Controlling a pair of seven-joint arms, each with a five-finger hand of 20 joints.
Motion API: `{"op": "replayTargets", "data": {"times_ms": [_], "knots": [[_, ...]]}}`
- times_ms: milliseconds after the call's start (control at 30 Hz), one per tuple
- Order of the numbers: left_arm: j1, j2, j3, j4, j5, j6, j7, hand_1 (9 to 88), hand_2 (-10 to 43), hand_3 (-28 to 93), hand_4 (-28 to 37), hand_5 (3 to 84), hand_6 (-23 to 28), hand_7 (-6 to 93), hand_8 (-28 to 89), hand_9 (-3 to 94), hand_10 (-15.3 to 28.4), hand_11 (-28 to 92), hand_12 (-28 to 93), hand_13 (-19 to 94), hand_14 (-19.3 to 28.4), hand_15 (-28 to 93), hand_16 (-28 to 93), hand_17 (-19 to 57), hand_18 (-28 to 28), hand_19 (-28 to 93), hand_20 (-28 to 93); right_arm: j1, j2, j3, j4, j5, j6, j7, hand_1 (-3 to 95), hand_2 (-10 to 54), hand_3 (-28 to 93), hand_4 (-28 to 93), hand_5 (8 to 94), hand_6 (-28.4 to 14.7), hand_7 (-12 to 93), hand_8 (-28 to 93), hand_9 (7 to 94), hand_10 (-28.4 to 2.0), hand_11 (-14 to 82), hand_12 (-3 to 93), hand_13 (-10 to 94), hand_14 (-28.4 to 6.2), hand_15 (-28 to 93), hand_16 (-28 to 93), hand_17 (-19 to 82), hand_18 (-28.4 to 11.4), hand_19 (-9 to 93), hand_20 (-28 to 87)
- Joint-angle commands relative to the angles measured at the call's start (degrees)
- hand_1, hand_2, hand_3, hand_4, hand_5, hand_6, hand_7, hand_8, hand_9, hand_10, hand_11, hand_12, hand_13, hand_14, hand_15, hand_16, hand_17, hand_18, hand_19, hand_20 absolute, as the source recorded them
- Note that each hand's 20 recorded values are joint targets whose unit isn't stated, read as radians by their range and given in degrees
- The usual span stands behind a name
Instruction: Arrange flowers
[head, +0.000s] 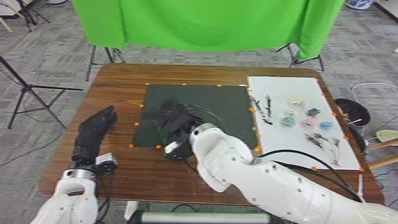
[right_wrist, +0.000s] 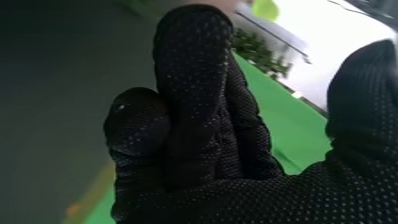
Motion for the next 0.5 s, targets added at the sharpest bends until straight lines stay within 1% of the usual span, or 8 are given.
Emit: {"op": "replayTargets", "data": {"times_ms": [33,67,133,167,300,367,433,500], "knots": [[3.26,-0.02,-1.97,-1.51,-0.34,0.38,-0.42,24.2,-9.2,72,-25.0,44.5,3.1,11.5,-7,40.6,12.4,15,11,33,13.4,9,-1,7.9,8.6,2,17,-4.76,16.12,18.00,-12.25,-2.88,-5.18,-2.58,23.2,-6.1,69,-6,56.3,-6.9,33,-8,72.2,-18.0,12.3,15.2,94,-6.4,39,28,67,-9.7,87,26],[2.93,0.10,-1.85,-1.33,-0.33,0.23,-0.29,24.1,-9.3,72,-24.9,44.5,3.1,11.5,-7,40.6,12.4,15,11,33,13.4,9,-1,7.9,8.6,2,17,-6.98,18.39,21.00,-14.08,-4.35,-5.26,-2.37,24.0,-7.0,68,-6,56.3,-6.9,32,-8,72.4,-17.9,12.5,15.4,94,-6.4,39,28,67,-9.7,87,26],[3.42,0.09,-2.42,-1.70,-0.25,0.27,-0.43,24.2,-9.4,72,-25.0,44.4,3.0,11.5,-7,40.7,12.4,15,11,33,13.4,9,-1,7.9,8.6,2,17,-12.04,21.68,27.41,-16.60,-7.38,-5.30,-2.60,25.4,-8.7,68,-6,56.4,-6.7,32,-7,73.3,-17.5,13.5,16.4,94,-6.3,38,29,67,-9.7,88,26],[3.23,0.17,-2.36,-1.58,-0.25,0.13,-0.45,24.3,-9.4,72,-25.0,44.5,3.0,11.5,-7,40.7,12.4,15,11,33,13.4,9,-1,7.9,8.6,2,17,-15.14,23.46,30.92,-17.98,-9.71,-5.16,-2.41,25.7,-9.0,68,-6,56.4,-6.7,32,-7,73.6,-17.3,13.9,16.6,94,-6.2,38,29,67,-9.6,88,27],[3.61,0.20,-2.82,-1.93,-0.13,0.04,-0.58,24.5,-9.5,72,-25.1,44.5,3.0,11.5,-7,40.7,12.3,15,11,33,13.4,9,-1,8.0,8.6,2,17,-29.35,28.79,45.44,-22.49,-18.47,-4.68,-1.53,28.9,-9.5,68,-7,56.9,-6.0,31,-7,77.6,-16.4,19.1,19.2,93,-5.3,41,30,66,-9.6,89,28],[3.74,0.21,-3.04,-2.13,-0.05,0.04,-0.46,24.6,-9.5,72,-25.1,44.5,3.0,11.5,-7,40.7,12.3,15,11,33,13.4,9,-1,8.0,8.6,2,17,-36.81,30.28,52.46,-24.14,-22.56,-5.33,-0.57,29.4,-9.5,67,-8,57.8,-5.7,31,-7,78.8,-15.7,21.4,20.1,93,-5.1,41,30,66,-9.6,89,28],[3.44,0.09,-2.99,-2.00,0.17,-0.23,-0.61,24.6,-9.5,72,-25.1,44.5,3.0,11.5,-7,40.7,12.3,15,11,33,13.4,9,-1,8.0,8.6,2,17,-44.50,31.18,58.84,-25.40,-26.32,-4.62,0.81,29.5,-9.5,67,-8,58.2,-5.7,31,-7,79.3,-15.6,22.4,20.7,93,-4.9,42,31,66,-9.5,90,28],[3.63,0.13,-3.07,-2.19,0.26,-0.42,-0.86,24.6,-9.5,72,-25.1,44.5,3.0,11.6,-7,40.7,12.4,15,11,33,13.4,9,-1,8.0,8.6,2,17,-50.88,31.28,64.13,-25.59,-29.31,-4.93,2.27,30.0,-9.5,67,-9,58.6,-5.5,31,-7,79.9,-15.3,23.5,21.3,93,-4.7,42,31,66,-9.4,90,29]]}}
